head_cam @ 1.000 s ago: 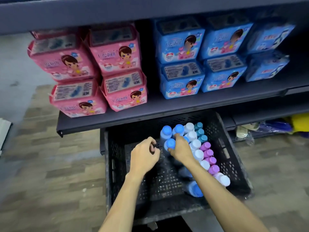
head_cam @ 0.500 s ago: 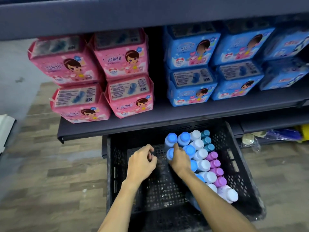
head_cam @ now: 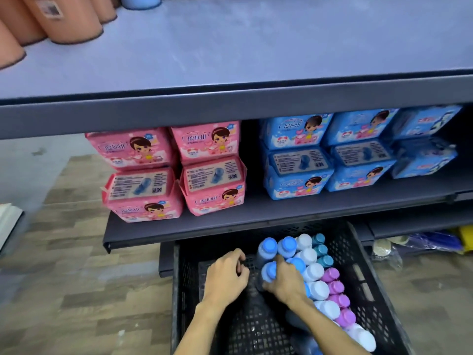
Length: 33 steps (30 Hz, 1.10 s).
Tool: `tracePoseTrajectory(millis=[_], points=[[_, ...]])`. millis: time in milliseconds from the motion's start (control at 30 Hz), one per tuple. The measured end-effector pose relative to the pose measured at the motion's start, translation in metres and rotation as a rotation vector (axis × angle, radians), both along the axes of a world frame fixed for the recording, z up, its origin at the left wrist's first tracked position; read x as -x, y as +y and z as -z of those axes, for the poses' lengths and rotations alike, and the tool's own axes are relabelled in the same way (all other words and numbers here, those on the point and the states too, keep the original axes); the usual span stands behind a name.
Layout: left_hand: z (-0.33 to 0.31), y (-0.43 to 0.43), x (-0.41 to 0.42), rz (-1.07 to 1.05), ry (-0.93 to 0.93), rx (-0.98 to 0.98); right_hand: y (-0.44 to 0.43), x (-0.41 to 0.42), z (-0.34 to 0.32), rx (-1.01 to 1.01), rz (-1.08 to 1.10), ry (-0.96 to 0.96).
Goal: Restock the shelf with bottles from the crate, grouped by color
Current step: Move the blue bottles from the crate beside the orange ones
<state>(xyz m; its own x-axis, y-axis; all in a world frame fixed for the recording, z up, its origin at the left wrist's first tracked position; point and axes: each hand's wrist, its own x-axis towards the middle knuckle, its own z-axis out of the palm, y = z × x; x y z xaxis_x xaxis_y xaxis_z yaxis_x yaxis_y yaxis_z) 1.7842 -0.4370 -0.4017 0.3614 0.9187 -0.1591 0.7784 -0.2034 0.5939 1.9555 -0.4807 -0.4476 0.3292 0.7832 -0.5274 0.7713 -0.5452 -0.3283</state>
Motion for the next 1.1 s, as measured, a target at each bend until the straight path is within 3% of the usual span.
tracePoseTrajectory(millis=[533,1100], points=[[-0.039,0.001,-0.012,0.002,-0.076,-0.18,0.011,-0.019,-0.101,-0.388,-0.015,0.084],[-0.118,-0.009,0.0,-0.037,-0.111,-0.4,0.01,-0.017,-0.219,-0.66,-0.136,0.093]])
